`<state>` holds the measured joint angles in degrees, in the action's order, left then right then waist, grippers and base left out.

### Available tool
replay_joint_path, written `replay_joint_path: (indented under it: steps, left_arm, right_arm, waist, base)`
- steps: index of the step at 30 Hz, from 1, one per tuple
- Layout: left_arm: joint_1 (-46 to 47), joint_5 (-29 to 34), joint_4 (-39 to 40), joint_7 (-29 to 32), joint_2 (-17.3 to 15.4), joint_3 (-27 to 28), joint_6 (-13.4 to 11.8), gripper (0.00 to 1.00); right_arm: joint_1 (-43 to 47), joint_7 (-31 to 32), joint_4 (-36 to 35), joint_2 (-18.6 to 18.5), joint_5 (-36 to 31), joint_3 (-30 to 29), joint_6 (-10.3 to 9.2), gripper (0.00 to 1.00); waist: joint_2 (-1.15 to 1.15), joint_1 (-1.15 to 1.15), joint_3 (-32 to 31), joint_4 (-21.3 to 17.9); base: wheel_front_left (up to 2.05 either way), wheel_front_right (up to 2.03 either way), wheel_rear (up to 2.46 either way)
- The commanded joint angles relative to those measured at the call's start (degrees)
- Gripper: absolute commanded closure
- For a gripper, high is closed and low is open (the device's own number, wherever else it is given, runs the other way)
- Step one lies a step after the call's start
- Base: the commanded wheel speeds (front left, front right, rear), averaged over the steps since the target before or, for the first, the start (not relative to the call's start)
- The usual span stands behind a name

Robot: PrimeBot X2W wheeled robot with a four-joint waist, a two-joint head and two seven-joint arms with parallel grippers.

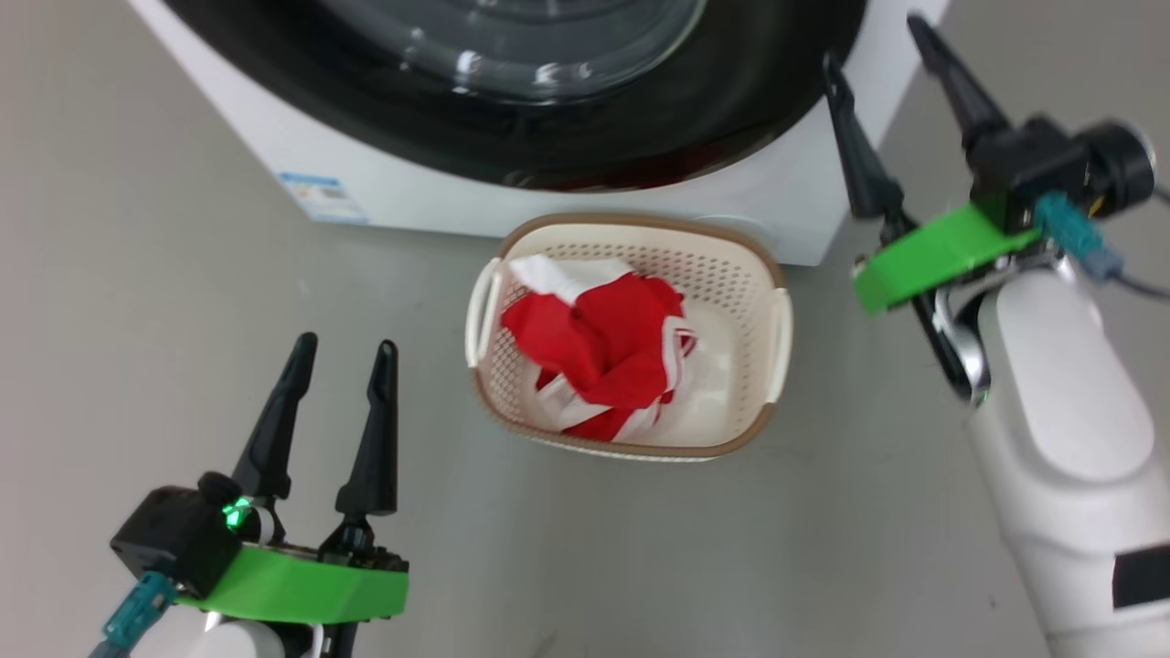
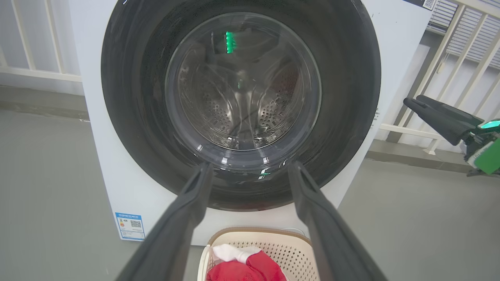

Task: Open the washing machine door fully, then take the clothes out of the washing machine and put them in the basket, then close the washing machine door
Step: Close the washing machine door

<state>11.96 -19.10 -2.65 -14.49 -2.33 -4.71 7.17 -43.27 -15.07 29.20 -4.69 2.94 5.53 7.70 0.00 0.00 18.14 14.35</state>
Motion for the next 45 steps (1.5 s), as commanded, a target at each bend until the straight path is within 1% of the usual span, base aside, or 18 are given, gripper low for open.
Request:
replay_joint_path:
  steps: [1, 9, 17, 21, 25, 28, 32, 39, 45]
  left_arm:
    - [0.0, -0.26, 1.41, -0.51, -1.46, 2.07, 0.31, 0.0]
    - [-1.64, 0.57, 0.92, -0.51, -2.04, 3.79, 0.32, 0.0]
    - [-3.69, 1.86, 0.8, -0.51, -2.37, 6.29, 0.31, 0.0]
    - [-5.2, 3.51, 0.88, -0.51, -2.57, 7.42, 0.07, 0.0]
    - [-7.16, 4.82, 1.19, -0.51, -2.55, 8.57, -0.34, 0.0]
    - [-8.69, 5.26, 1.25, -0.51, -2.47, 9.23, -0.5, 0.0]
    - [-10.64, 5.62, 1.28, -0.51, -2.38, 10.19, -0.77, 0.0]
    - [-13.35, 5.78, 1.64, -0.51, -2.02, 11.3, -1.24, 0.0]
    - [-14.72, 6.83, 2.01, -0.51, -2.0, 11.68, -1.6, 0.0]
  right_arm:
    - [1.69, 0.07, -2.16, 1.32, -0.15, 0.55, -0.21, 0.0]
    - [11.71, 0.07, -7.64, 1.77, 0.75, -3.08, -0.21, 0.0]
    - [18.77, 0.07, -12.76, 1.79, 2.96, -7.36, -0.21, 0.0]
    - [22.09, 0.07, -15.04, 1.8, 3.49, -7.91, -0.21, 0.0]
    - [26.15, 0.07, -17.35, 1.8, 2.91, -7.23, -0.21, 0.0]
    - [29.09, 0.07, -18.7, 1.8, 2.26, -6.9, -0.21, 0.0]
    - [32.77, 0.07, -19.74, 1.8, 2.57, -7.82, -0.21, 0.0]
    - [38.41, 0.07, -21.82, 1.8, 4.01, -9.88, -0.21, 0.0]
    - [39.96, 0.07, -21.74, 1.81, 4.39, -10.05, -0.21, 0.0]
  waist:
    - [0.0, 0.0, -2.6, -3.28]
    - [0.0, 0.0, -6.59, -8.43]
    - [0.0, 0.0, -9.74, -12.39]
    - [0.0, 0.0, -11.69, -13.98]
    - [0.0, 0.0, -14.01, -15.41]
    - [0.0, 0.0, -15.69, -16.14]
    - [0.0, 0.0, -17.91, -16.82]
    - [0.0, 0.0, -19.94, -17.36]
    - [0.0, 0.0, -20.75, -17.54]
  base:
    - [0.0, 0.0, 0.0]
    - [0.0, 0.0, 0.0]
    - [0.0, 0.0, 0.0]
    - [0.0, 0.0, 0.0]
    - [0.0, 0.0, 0.0]
    - [0.0, 0.0, 0.0]
    - [0.0, 0.0, 0.0]
    - [0.0, 0.0, 0.0]
    - [0.0, 0.0, 0.0]
